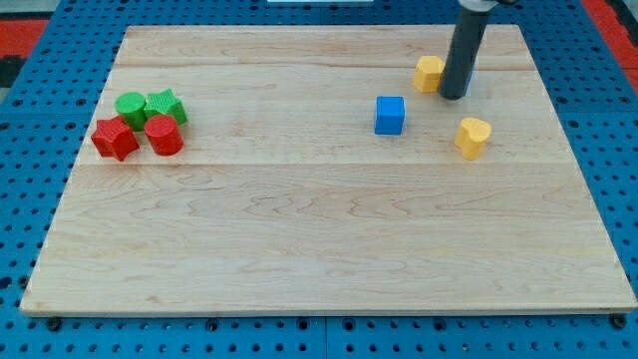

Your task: Move the blue triangle up a bit

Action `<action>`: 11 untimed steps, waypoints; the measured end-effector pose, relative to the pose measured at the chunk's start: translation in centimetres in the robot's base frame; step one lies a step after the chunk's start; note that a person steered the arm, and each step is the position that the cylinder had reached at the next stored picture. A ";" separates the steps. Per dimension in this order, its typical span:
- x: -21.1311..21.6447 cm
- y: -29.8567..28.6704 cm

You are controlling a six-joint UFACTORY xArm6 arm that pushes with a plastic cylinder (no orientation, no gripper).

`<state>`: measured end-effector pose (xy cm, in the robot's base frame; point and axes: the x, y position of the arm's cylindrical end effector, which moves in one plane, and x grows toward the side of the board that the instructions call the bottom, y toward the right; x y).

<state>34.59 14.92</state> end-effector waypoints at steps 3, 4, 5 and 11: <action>-1.6 3.1; -1.5 5.0; -2.3 5.7; -9.9 4.0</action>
